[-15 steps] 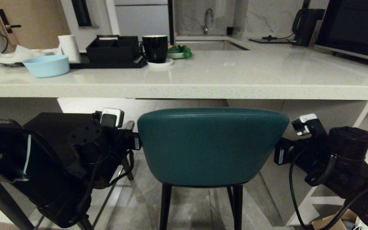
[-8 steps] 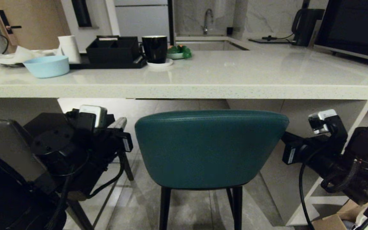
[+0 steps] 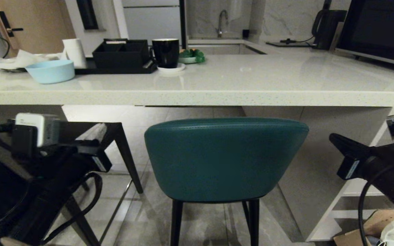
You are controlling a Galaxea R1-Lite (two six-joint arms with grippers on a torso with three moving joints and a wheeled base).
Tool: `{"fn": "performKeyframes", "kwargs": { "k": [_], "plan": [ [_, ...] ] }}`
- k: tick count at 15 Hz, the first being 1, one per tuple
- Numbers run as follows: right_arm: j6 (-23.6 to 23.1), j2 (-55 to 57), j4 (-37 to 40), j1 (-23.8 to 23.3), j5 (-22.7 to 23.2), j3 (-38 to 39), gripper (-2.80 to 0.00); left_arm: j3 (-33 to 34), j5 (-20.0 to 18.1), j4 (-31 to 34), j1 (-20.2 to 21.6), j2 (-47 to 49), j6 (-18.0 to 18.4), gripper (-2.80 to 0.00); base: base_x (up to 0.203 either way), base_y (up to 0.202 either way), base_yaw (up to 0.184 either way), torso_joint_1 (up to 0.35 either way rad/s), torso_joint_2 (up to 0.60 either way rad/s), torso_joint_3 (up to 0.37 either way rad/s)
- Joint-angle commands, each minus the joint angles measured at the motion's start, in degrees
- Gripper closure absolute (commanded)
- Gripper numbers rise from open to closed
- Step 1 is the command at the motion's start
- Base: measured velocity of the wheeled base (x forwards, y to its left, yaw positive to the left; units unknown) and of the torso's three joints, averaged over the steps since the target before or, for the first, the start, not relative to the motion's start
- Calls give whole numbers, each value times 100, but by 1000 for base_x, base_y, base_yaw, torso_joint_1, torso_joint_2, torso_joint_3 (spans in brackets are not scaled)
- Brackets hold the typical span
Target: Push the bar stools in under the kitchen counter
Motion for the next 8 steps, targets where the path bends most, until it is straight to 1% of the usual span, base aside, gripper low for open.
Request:
{"fn": "performKeyframes", "kwargs": {
  "k": [1, 3, 5, 6, 8],
  "plan": [
    [-22, -1060, 430, -30, -125, 27, 0, 497, 86, 138, 29, -1166, 124, 0, 0, 0, 0, 0, 0, 0],
    [-60, -1719, 997, -194, -192, 14, 0, 637, 434, 911, 298, -1932, 269, 0, 0, 0, 0, 0, 0, 0],
    [-83, -2402, 1648, -416, -216, -49, 0, 582, 664, 1907, 679, -2835, 323, 0, 0, 0, 0, 0, 0, 0],
    [-89, -2757, 2008, -553, -218, -97, 0, 459, 719, 2486, 965, -3281, 328, 0, 0, 0, 0, 0, 0, 0],
    [-97, -3515, 2931, -1035, -199, -224, 0, 40, 776, 3781, 1644, -4189, 284, 0, 0, 0, 0, 0, 0, 0]
  ]
}}
